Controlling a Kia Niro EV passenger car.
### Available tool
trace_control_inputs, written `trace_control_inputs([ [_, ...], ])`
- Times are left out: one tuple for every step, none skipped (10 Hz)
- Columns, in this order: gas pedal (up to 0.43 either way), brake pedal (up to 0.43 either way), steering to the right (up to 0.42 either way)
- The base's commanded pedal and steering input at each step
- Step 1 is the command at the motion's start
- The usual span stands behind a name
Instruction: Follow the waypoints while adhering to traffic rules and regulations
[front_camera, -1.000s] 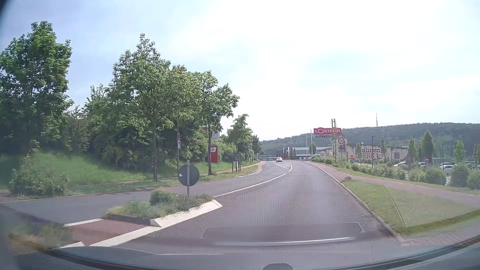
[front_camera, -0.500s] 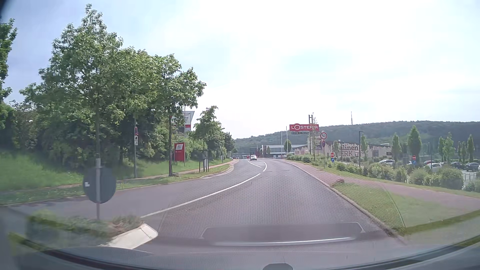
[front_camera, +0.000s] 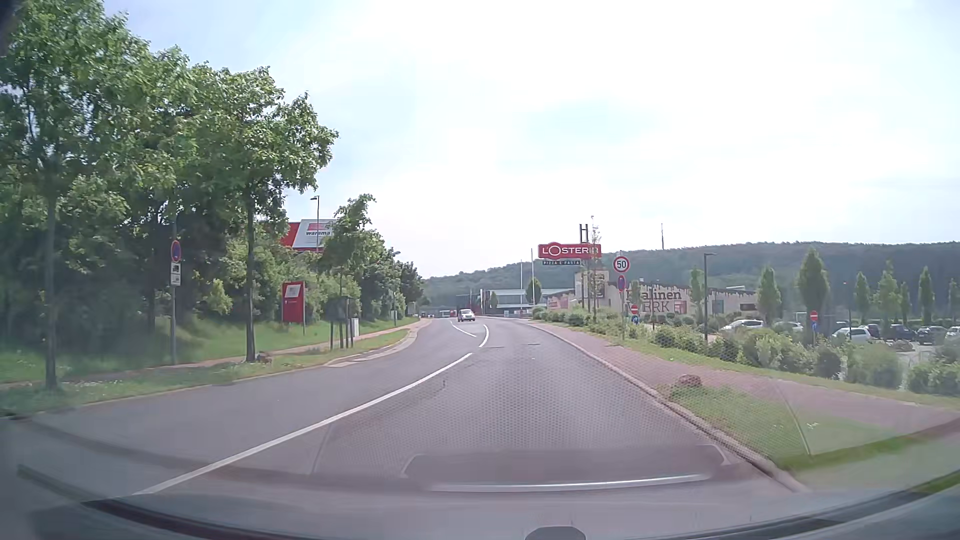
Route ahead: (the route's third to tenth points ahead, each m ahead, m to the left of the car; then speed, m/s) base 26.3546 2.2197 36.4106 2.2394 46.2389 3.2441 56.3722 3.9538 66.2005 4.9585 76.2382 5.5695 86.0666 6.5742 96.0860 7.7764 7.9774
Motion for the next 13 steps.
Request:
trace_control_inputs([
  [0.24,0.0,0.033],
  [0.24,0.0,0.021],
  [0.24,0.0,0.019],
  [0.24,0.0,0.015],
  [0.24,0.0,0.009],
  [0.24,0.0,0.007],
  [0.24,0.0,0.007],
  [0.24,0.0,0.007],
  [0.24,0.0,0.006],
  [0.24,0.0,0.006],
  [0.24,0.0,0.006],
  [0.24,0.0,0.006],
  [0.24,0.0,0.006],
])
